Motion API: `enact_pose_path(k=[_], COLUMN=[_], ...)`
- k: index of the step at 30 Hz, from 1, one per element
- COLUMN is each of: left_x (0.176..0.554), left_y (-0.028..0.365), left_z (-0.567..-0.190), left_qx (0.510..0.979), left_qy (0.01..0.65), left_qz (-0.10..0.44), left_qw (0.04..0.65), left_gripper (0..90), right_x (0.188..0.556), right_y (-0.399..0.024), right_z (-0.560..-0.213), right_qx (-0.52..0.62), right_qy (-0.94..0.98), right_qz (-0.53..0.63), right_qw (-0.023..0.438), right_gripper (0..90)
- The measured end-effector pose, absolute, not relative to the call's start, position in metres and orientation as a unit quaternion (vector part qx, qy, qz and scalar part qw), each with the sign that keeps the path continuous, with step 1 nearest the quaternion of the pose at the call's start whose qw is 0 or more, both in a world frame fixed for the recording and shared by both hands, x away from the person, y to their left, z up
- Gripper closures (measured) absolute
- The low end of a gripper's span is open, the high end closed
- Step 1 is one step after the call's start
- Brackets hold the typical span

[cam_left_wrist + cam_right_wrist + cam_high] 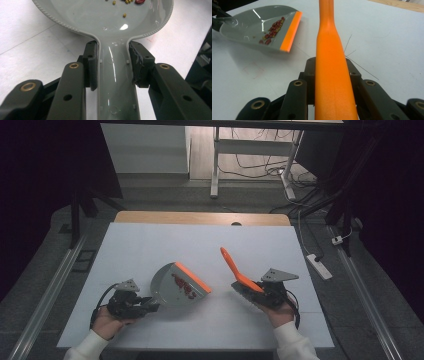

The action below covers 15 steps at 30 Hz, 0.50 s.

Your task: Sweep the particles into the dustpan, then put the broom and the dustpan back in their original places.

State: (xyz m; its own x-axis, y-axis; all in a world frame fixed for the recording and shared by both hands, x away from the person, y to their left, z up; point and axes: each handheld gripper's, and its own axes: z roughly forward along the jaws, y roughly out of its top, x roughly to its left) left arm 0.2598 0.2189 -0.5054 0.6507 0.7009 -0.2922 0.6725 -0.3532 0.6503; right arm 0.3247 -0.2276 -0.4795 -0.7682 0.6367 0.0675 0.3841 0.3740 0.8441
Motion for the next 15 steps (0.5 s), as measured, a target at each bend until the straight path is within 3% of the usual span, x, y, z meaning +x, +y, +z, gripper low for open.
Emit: enact_pose_path(k=[15], left_x=[0.247], left_y=[0.222], left_z=[-0.509], left_qx=[0.783], left_qy=[0.476], left_qz=[0.047], left_qw=[0.396], left_gripper=[61.9], right_x=[0.321], right_y=[-0.251], right_z=[-0.475], right_qx=[0.318], right_qy=[0.817], right_qz=[0.466], right_qw=[0.123], right_gripper=[70.0])
